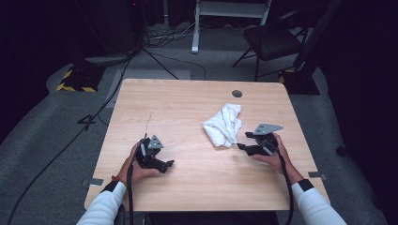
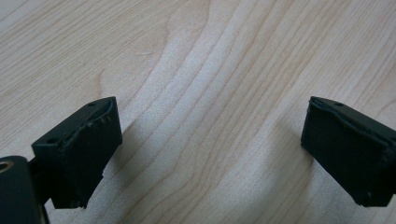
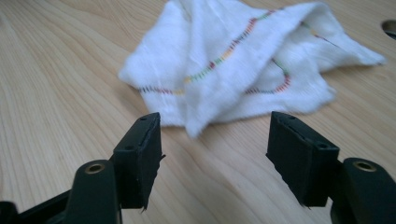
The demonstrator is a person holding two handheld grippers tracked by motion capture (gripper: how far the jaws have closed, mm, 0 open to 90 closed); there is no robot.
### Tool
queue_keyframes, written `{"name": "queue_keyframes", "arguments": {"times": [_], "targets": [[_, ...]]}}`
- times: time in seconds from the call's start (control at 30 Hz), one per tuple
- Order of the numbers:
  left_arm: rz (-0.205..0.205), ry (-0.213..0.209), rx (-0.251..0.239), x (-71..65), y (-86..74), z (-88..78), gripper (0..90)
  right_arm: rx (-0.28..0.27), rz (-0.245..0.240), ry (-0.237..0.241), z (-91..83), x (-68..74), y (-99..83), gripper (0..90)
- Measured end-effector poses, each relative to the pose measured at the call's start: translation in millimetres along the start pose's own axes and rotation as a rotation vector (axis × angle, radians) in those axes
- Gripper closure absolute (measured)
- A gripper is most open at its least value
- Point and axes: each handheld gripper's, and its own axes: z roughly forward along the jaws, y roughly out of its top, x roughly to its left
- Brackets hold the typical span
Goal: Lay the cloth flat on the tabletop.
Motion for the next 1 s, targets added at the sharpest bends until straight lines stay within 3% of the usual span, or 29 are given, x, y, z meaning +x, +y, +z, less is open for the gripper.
{"name": "queue_keyframes", "arguments": {"times": [0.03, 0.23, 0.43, 0.47, 0.67, 0.8, 0.97, 1.0], "targets": [[0.000, 0.000, 0.000, 0.0, 0.0, 0.0, 5.4, -0.012, 0.012, 0.019, 8.6, 1.3, 5.0, 34.7], [-0.011, 0.003, -0.004, -1.2, -0.4, 0.2, 5.7, 0.010, 0.025, 0.009, 33.6, 3.8, 12.6, 36.3], [-0.013, 0.004, -0.003, -1.4, -0.5, 0.0, 5.8, 0.047, 0.016, 0.001, 51.2, 8.1, 14.7, 55.8], [-0.013, 0.004, -0.003, -1.4, -0.5, 0.0, 5.8, 0.047, 0.016, 0.001, 51.2, 8.1, 14.7, 55.8], [-0.016, 0.005, -0.003, -1.8, -0.4, 0.2, 5.7, 0.054, -0.030, -0.003, 53.0, 10.5, 13.2, 78.2], [-0.010, 0.001, 0.000, -1.6, 0.1, 0.3, 5.6, 0.051, -0.055, -0.005, 51.5, 13.1, 11.9, 82.9], [-0.002, -0.001, 0.005, -1.1, 1.8, 1.2, 5.4, 0.064, -0.088, 0.042, 44.3, 19.8, 9.8, 84.4], [-0.006, -0.003, 0.007, -1.9, 2.8, 1.8, 5.4, 0.072, -0.102, 0.069, 40.7, 24.1, 9.1, 84.6]]}}
